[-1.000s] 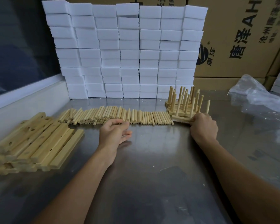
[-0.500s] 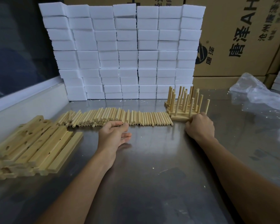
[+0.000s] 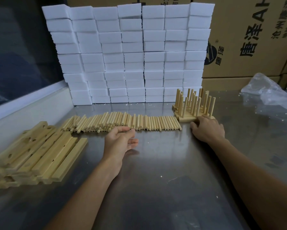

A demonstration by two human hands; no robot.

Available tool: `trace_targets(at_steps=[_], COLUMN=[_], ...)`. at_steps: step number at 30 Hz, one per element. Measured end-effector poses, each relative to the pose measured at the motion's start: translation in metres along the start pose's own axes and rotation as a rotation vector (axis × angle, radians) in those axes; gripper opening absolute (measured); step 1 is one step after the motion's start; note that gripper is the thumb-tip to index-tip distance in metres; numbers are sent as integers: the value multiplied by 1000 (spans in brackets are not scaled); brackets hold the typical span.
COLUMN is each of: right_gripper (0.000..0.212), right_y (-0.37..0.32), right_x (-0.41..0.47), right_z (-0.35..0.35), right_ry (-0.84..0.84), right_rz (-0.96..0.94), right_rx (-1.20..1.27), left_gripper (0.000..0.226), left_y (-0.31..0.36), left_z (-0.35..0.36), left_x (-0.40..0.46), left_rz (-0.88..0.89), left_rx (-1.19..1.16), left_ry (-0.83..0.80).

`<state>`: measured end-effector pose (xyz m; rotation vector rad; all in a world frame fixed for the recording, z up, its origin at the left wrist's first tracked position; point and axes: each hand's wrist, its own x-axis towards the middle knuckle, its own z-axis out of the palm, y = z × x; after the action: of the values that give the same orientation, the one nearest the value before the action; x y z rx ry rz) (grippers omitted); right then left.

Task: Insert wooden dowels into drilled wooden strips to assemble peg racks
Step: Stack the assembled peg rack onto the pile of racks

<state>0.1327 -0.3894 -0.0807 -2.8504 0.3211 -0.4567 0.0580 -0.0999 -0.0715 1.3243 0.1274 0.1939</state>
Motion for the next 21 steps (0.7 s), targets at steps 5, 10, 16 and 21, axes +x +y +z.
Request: trace_targets(at_steps=[5,10,16,21], right_gripper=[51,45,41,41], right_y=[3,3,0,0], right_x=[6,3,-1,-2], right_z=[2,3,3,2], right_ry=[-81,-33,23,15], right_rz=[-9,-21,-32,-47], right_rx=[-17,21,58,58], left_gripper=[11,8,15,14], left_y=[3,3,11,20], left_z=[1,0,-11,-33], left_x=[-2,-1,4,3], left_rz=[-11,-19,252,348], left_rx=[15,-9,508,1389], left_ry=[10,26,178,490])
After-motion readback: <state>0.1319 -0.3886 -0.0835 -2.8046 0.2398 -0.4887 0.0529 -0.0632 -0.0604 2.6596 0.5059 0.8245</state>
